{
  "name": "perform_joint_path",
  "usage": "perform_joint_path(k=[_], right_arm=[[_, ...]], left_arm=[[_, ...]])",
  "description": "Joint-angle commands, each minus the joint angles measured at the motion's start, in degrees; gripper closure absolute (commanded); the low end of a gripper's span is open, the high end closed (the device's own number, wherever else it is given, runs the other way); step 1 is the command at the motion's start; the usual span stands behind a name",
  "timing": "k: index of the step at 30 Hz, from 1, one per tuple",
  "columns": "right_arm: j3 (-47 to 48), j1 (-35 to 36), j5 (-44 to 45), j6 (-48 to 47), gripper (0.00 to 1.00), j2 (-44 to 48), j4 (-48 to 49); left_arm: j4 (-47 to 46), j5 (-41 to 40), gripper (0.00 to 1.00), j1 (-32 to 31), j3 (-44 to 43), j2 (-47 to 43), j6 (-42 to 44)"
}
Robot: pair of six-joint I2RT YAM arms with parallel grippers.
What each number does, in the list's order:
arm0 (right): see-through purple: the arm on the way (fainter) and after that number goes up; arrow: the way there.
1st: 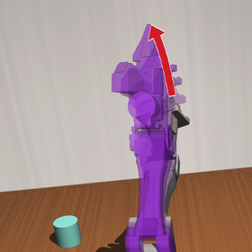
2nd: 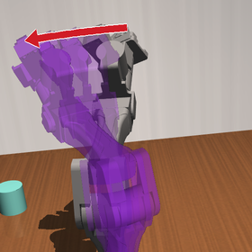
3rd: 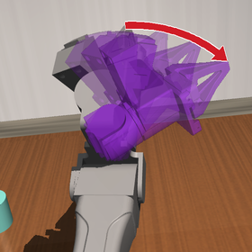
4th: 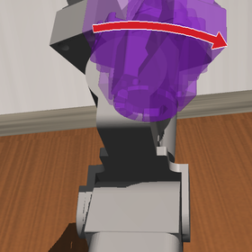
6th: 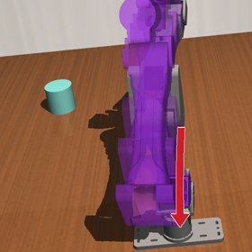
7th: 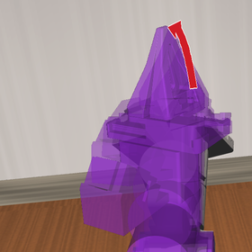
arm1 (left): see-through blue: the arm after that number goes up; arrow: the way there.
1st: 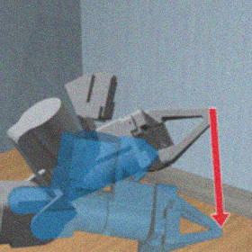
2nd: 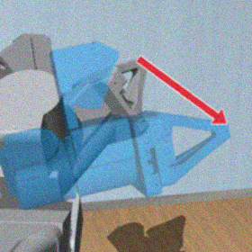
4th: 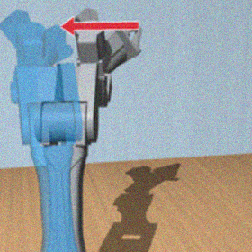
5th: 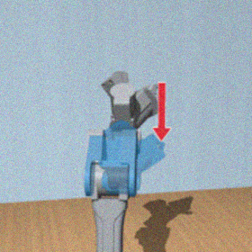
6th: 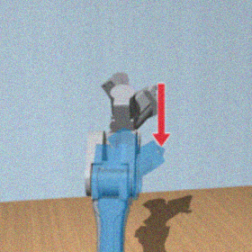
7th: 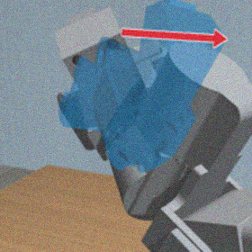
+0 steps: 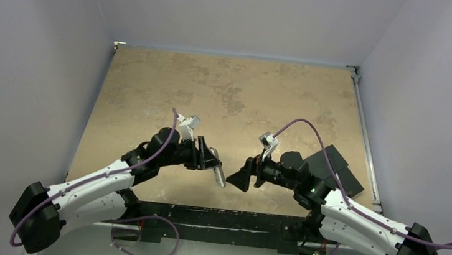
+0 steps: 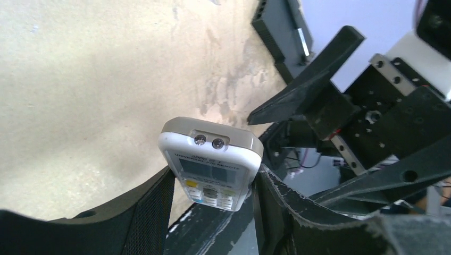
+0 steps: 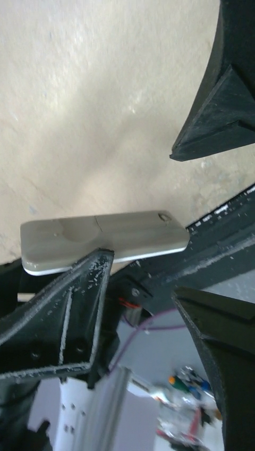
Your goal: Load the batteries into the remote control
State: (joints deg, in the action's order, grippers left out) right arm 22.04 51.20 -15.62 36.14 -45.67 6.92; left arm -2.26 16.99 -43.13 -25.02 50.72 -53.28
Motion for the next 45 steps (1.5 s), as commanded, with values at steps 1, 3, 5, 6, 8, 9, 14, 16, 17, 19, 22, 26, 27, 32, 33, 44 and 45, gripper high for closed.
perform_joint_path(k=[1,3,5,6,8,9,14,16,17,19,22,26,27,32,33,44,45], right_arm=[[4.32,-0.31,8.74,-2.72,0.01,1.45,-7.45],[4.89,-0.31,10.41,-2.79,0.01,1.94,-9.58],[5.03,-0.31,11.81,-2.83,0.01,2.51,-10.65],[5.03,-0.31,12.67,-2.71,0.01,2.78,-11.10],[4.88,-0.27,13.72,-2.28,0.01,3.31,-12.10],[4.79,-0.31,14.01,-2.16,0.01,3.37,-12.32],[4.15,-0.31,14.83,-1.48,0.01,2.72,-12.94],[4.02,-0.31,15.09,-1.45,0.01,2.85,-13.11],[3.91,-0.31,15.30,-1.38,0.01,3.12,-13.15],[3.68,-0.31,15.43,-1.34,0.01,3.82,-13.12],[3.24,-0.31,15.88,-1.25,0.01,4.78,-13.54],[2.62,-0.31,16.75,-1.08,0.01,5.82,-14.52],[2.57,-0.31,16.80,-1.03,0.01,6.08,-14.82],[2.63,-0.31,17.02,-0.89,0.01,7.88,-15.90],[2.65,-0.31,17.26,-0.96,0.01,8.33,-16.36],[1.95,-0.31,16.68,-0.97,0.01,10.35,-16.66],[1.91,-0.31,16.67,-1.06,0.01,10.48,-16.67]], left_arm=[[10.48,-3.52,1.00,0.05,-7.15,4.87,6.57],[12.58,-3.87,1.00,-0.19,-8.84,7.91,7.59],[13.79,-4.89,1.00,-0.78,-10.29,11.08,8.19],[14.54,-5.59,1.00,-1.05,-11.28,12.30,8.52],[15.77,-7.13,1.00,-2.00,-13.13,14.80,9.32],[16.43,-7.81,1.00,-2.50,-14.12,16.11,9.79],[23.53,-14.00,1.00,-5.73,-21.69,23.91,13.45],[25.96,-16.24,1.00,-7.08,-24.71,27.11,14.43],[26.88,-16.75,1.00,-7.78,-26.11,28.66,14.81],[28.28,-16.82,1.00,-8.54,-28.34,31.62,15.46],[29.16,-18.88,1.00,-9.17,-31.19,35.80,16.29],[33.21,-23.65,1.00,-10.01,-36.26,40.86,17.74],[33.65,-24.40,1.00,-10.11,-37.31,41.99,17.96],[34.80,-25.77,1.00,-10.30,-41.24,47.67,17.96],[34.78,-25.86,1.00,-10.36,-41.66,48.59,17.76],[35.15,-27.78,0.93,-10.38,-44.19,55.36,15.68],[35.15,-27.56,0.92,-10.40,-44.30,55.51,15.54]])
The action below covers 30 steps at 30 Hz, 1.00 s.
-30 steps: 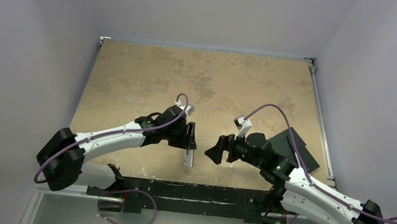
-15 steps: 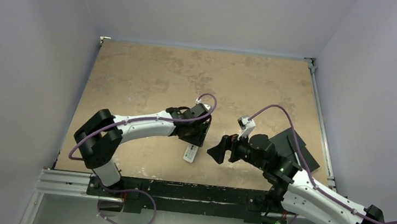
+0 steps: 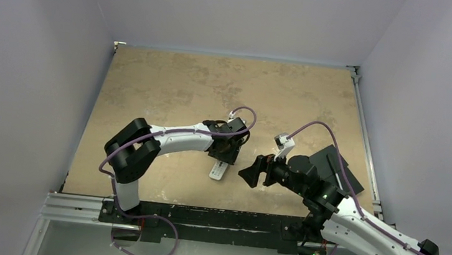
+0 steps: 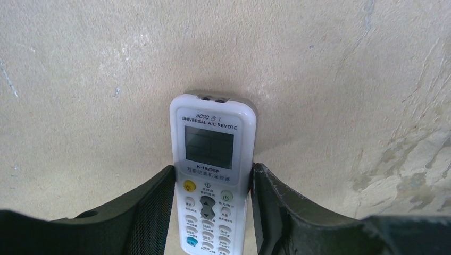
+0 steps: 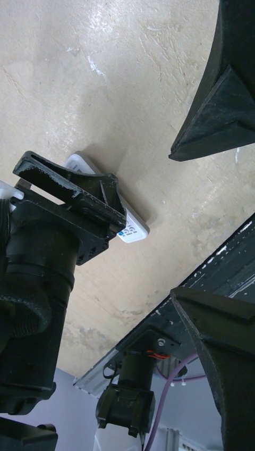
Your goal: Load the batteries into the remote control
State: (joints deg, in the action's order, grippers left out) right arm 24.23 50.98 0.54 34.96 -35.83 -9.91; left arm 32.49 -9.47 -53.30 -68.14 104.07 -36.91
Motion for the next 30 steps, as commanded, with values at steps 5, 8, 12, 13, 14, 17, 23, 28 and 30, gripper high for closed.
perform_joint_path(k=[5,8,12,13,14,17,23,28,30], right_arm=[[-0.65,-0.09,0.55,-0.41,0.01,0.75,0.07],[-0.67,-0.09,0.14,-0.27,0.01,0.74,0.53],[-0.85,-0.09,-0.35,0.28,0.01,0.35,1.09],[-0.85,-0.09,-0.36,0.28,0.01,0.25,1.06],[-0.85,-0.09,-0.32,0.28,0.01,0.22,1.01],[-0.76,-0.09,0.24,0.20,0.01,0.59,0.34],[-0.46,-0.09,0.92,0.20,0.01,1.89,-1.01],[0.02,-0.09,1.07,0.20,0.01,2.03,-1.56],[0.18,-0.09,1.08,0.28,0.01,2.17,-1.79]], left_arm=[[0.46,0.00,0.79,-0.31,-1.79,2.32,-1.26],[0.63,0.83,0.74,-0.34,-2.45,2.41,-1.43],[0.80,1.64,0.68,-0.40,-3.34,2.71,-1.61],[0.94,1.65,0.67,-0.45,-3.58,2.71,-1.59],[1.11,1.70,0.66,-0.47,-3.85,2.67,-1.62],[1.41,1.74,0.63,-0.58,-4.32,2.09,-1.71],[1.98,1.32,0.52,-0.67,-4.89,-0.17,-2.15],[2.81,0.89,0.44,-0.69,-5.24,-1.59,-2.21],[3.18,0.63,0.41,-0.67,-5.46,-2.07,-2.21]])
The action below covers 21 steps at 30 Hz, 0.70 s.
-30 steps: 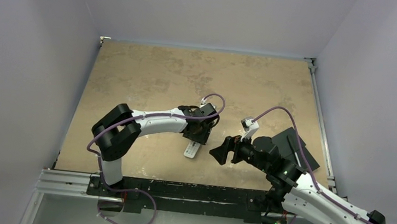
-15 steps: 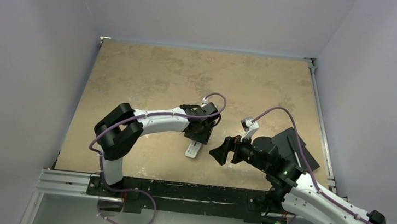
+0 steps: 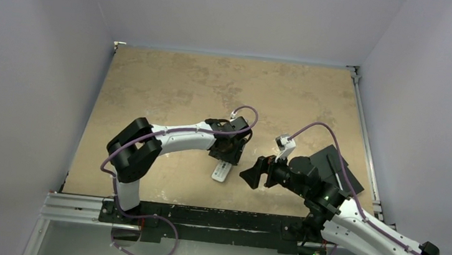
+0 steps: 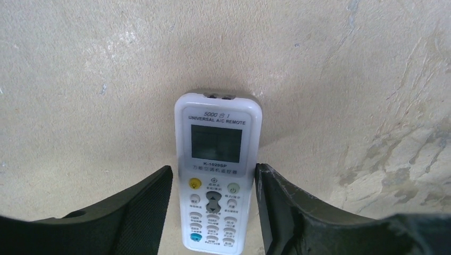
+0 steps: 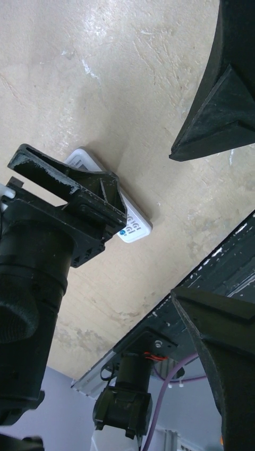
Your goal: Load the batteries into the remote control
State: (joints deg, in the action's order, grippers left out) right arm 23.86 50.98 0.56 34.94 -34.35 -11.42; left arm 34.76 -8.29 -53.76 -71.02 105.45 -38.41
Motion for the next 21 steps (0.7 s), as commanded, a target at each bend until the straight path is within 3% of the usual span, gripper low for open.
perform_joint_path(k=[1,13,21], right_arm=[[0.57,-0.09,1.04,0.38,0.01,0.75,-0.27],[2.87,-0.09,2.62,0.35,0.01,2.10,-3.79],[5.19,-0.09,3.85,1.53,0.01,1.36,-6.22]], left_arm=[[1.04,-0.69,0.39,-0.23,-2.63,-3.74,-0.63],[1.80,-2.34,0.15,-0.21,-1.95,-9.79,-0.90],[1.12,-4.01,0.07,-0.21,0.92,-16.09,-2.05]])
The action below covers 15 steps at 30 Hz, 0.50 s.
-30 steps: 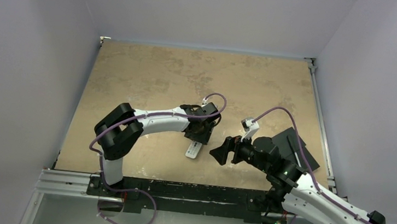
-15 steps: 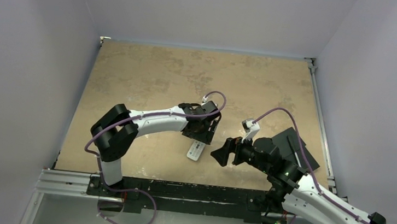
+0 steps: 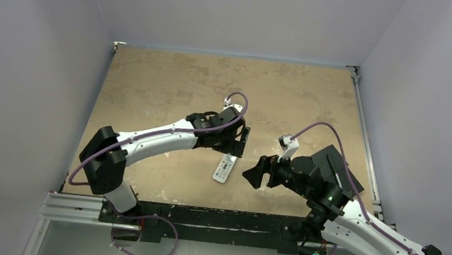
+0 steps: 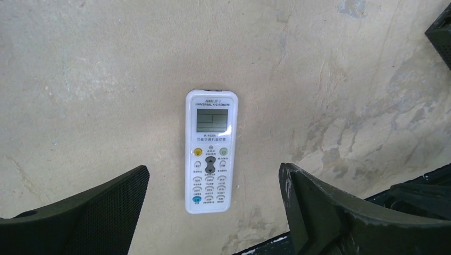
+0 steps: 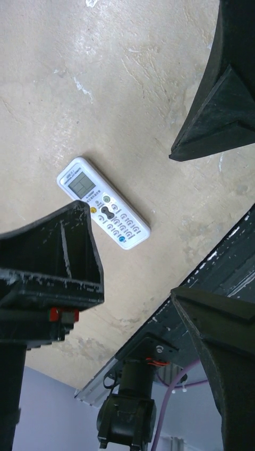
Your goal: Load the batteries into the remote control
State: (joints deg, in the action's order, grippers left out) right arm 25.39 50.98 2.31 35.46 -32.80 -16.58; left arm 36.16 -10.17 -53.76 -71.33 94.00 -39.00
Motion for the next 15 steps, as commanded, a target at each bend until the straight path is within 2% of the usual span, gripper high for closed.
perform_joint_path(k=[1,9,15], right_arm=[[4.16,-0.09,2.29,0.86,0.01,-0.35,-1.69],[8.35,-0.09,6.92,0.81,0.01,-0.73,-6.75],[12.06,-0.09,8.75,1.82,0.01,-2.32,-9.58]], left_arm=[[-0.40,-2.36,0.07,-0.22,1.75,-5.50,-1.51],[-1.78,-5.71,0.07,-0.21,5.46,-15.74,-2.44],[-1.31,-8.62,0.02,-0.21,7.97,-23.15,-3.16]])
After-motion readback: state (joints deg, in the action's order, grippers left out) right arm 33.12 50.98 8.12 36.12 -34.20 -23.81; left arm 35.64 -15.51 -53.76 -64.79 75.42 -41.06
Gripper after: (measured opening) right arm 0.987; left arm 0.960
